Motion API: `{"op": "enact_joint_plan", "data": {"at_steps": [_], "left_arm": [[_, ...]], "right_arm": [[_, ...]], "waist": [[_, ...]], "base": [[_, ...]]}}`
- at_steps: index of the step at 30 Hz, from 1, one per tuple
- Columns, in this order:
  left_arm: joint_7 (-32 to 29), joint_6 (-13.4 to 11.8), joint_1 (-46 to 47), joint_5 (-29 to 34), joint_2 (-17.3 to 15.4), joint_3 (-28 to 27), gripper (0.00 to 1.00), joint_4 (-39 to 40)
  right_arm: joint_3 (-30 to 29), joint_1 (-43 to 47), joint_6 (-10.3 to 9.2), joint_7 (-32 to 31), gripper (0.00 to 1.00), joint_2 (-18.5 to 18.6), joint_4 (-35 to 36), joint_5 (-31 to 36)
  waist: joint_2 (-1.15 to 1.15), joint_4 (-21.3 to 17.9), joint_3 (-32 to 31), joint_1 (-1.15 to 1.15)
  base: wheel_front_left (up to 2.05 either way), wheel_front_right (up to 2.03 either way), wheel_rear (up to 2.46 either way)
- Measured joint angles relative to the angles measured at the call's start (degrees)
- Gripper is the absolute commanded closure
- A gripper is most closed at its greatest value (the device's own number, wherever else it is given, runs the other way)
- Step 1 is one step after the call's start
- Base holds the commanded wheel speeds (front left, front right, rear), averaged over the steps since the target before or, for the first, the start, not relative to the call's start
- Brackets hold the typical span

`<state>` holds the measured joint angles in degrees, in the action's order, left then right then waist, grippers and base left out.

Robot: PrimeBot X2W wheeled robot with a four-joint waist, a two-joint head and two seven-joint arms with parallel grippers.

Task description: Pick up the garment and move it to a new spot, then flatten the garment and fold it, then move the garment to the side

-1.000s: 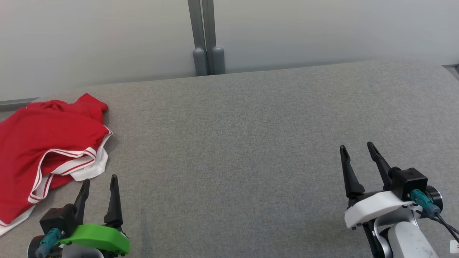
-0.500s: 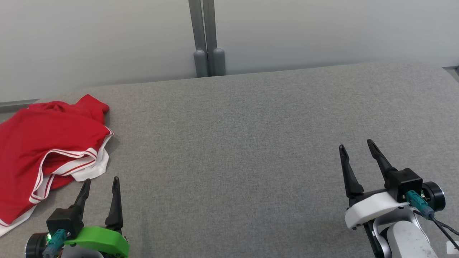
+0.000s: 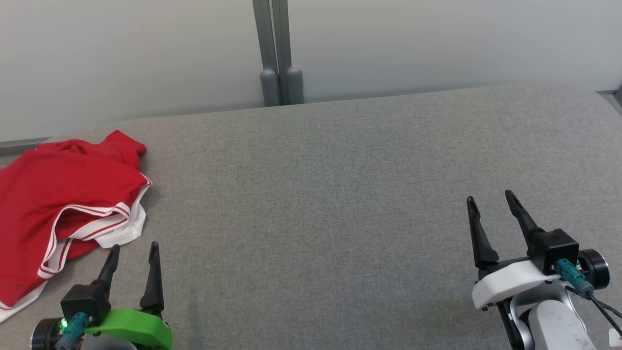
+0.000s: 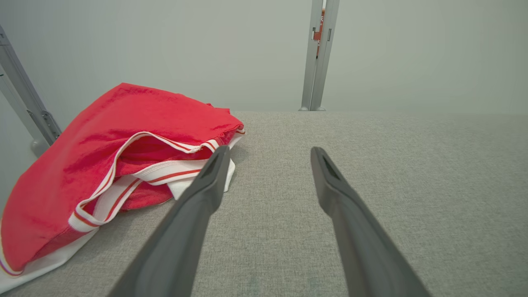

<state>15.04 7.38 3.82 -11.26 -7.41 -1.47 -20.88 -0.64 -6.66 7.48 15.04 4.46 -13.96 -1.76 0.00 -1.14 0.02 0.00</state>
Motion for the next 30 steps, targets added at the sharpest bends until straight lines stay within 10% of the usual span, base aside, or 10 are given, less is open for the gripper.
{"op": "enact_joint_plan", "data": {"at_steps": [13,30], "left_arm": [[0.0,0.01,0.55,-0.22,0.21,1.55,0.0,-0.59],[0.01,0.01,-1.1,-0.87,-0.15,-0.87,0.0,-0.22]], "right_arm": [[-1.03,1.06,0.0,0.01,0.0,-0.16,-0.11,-0.05],[3.5,-0.31,0.0,0.01,0.0,-0.4,-0.91,-0.6]], "waist": [[0.0,2.05,-0.01,0.0],[0.0,19.27,-0.13,0.0]], "base": [[0.0,0.0,0.0],[0.0,0.0,0.0]]}}
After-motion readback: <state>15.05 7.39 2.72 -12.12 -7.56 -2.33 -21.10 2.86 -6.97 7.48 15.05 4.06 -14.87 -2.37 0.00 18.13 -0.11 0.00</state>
